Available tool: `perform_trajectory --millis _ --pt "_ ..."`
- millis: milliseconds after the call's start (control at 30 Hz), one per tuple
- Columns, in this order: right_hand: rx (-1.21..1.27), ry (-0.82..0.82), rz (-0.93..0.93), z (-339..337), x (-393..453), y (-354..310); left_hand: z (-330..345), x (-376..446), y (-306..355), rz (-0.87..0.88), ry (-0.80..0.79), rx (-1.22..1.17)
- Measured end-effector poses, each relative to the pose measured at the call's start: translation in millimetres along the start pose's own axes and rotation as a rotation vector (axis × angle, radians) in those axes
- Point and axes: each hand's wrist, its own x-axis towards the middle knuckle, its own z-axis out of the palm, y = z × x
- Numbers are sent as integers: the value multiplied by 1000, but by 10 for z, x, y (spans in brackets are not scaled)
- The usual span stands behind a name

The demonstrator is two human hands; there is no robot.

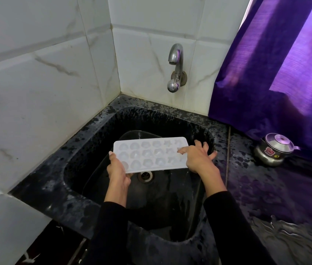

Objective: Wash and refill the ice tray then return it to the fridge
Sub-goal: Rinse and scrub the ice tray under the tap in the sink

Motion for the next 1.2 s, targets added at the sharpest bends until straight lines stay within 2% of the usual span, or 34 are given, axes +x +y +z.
perform_trajectory --millis 467,667,933,1200 --pt "-1 7 -9 -41 24 44 38 -51 -35 -9 -35 44" --pt "93 190 -97 -72 50 3 37 -59 -18 -12 -36 50" --pt "52 100 -155 43 17 -111 36 -54 -9 -26 -32 38" --pt "-5 36 -136 50 -39 -161 38 -66 -13 -7 -32 52"
